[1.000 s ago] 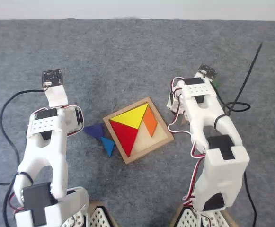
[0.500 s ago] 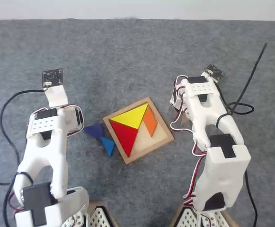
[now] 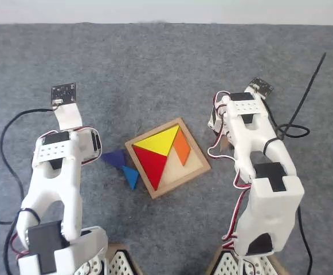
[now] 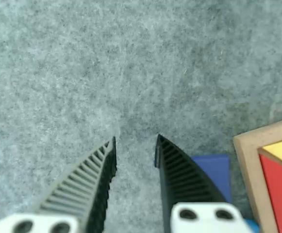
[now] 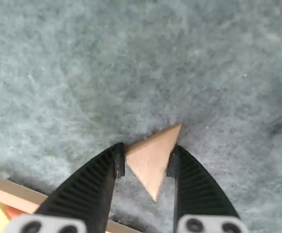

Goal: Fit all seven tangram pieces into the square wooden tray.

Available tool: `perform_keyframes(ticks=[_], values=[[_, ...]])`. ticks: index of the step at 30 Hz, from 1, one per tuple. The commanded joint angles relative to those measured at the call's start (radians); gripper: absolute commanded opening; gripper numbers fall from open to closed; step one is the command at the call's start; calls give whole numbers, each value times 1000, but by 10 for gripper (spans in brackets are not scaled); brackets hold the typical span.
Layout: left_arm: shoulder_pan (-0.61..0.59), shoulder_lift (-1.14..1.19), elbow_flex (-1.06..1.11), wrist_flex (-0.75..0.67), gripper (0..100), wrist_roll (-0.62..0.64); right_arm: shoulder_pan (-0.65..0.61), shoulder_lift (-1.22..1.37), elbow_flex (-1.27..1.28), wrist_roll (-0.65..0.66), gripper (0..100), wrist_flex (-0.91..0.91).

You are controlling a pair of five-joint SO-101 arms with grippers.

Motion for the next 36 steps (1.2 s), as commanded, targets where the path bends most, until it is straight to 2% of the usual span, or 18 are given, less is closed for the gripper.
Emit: perform_keyframes(ticks=[1,8,12,17,23,30,36], values=[[-3,-5,-8,-20,123,-6,-4,-22,-51,51,90,-4],[0,-5,-8,-20,123,-6,-122,-173,-140,275,89,199],[0,-5,-8,-20,123,-6,-232,-275,-92,377,88,228],[0,-5,-8,-20,123,-6,-389,-377,2,543,28,226],[-2,-5,-8,-20,123,-6,-501,-387,114,562,61,174],[-2,-5,-8,-20,123,-6,-533,-285,163,562,62,59],[-2,-5,-8,-20,123,-6,-533,-193,78,563,84,48]])
